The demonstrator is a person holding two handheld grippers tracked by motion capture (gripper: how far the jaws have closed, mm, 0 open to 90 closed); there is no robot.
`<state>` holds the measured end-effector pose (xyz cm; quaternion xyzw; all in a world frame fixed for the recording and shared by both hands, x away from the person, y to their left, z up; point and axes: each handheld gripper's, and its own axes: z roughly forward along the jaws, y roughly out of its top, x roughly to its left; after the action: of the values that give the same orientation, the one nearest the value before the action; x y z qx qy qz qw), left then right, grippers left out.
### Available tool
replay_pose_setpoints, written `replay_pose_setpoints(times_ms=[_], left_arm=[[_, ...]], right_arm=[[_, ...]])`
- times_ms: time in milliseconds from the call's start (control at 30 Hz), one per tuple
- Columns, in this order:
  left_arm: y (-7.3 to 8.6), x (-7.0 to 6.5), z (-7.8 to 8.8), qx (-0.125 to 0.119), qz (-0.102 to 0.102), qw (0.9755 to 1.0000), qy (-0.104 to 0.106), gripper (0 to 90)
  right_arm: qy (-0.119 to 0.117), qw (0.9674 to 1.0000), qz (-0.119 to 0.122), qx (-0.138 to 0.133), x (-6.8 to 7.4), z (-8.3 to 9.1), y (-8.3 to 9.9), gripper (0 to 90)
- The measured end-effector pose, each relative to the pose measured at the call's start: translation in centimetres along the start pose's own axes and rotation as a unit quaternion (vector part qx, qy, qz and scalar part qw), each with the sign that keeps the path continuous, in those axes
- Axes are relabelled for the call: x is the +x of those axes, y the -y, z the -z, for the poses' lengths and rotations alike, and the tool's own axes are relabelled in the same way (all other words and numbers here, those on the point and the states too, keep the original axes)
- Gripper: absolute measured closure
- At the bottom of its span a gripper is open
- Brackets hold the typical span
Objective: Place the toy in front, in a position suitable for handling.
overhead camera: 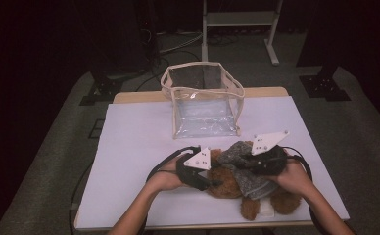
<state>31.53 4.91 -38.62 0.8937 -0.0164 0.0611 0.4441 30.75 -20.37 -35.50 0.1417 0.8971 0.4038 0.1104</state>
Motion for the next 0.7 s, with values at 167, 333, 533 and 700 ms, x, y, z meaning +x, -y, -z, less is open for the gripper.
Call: replay_pose_setpoints(times_ms=[167, 333, 533, 700], left_arm=[[-0.1, -0.2, -0.4, 0.004, 0.002, 1.0, 0.005, 48.0], [0.0, -0.4, -0.5, 0.011, -0.001, 0.9999, 0.01, 47.6], [0.1, -0.5, -0.5, 0.01, -0.003, 0.9999, 0.01, 47.7], [-0.1, -0.8, -0.7, 0.012, -0.011, 0.9998, 0.009, 47.4]], right_arm=[[-0.009, 0.9999, -0.001, 0.01, 0.4, 0.6, 0.5, 76.8], [-0.009, 0.9999, 0.006, 0.001, 0.0, 0.1, -0.8, 76.8], [-0.02, 0.9997, -0.007, 0.007, -0.7, -0.4, -0.5, 76.9], [-0.017, 0.9997, -0.016, 0.009, -0.9, 0.2, -0.1, 76.9]])
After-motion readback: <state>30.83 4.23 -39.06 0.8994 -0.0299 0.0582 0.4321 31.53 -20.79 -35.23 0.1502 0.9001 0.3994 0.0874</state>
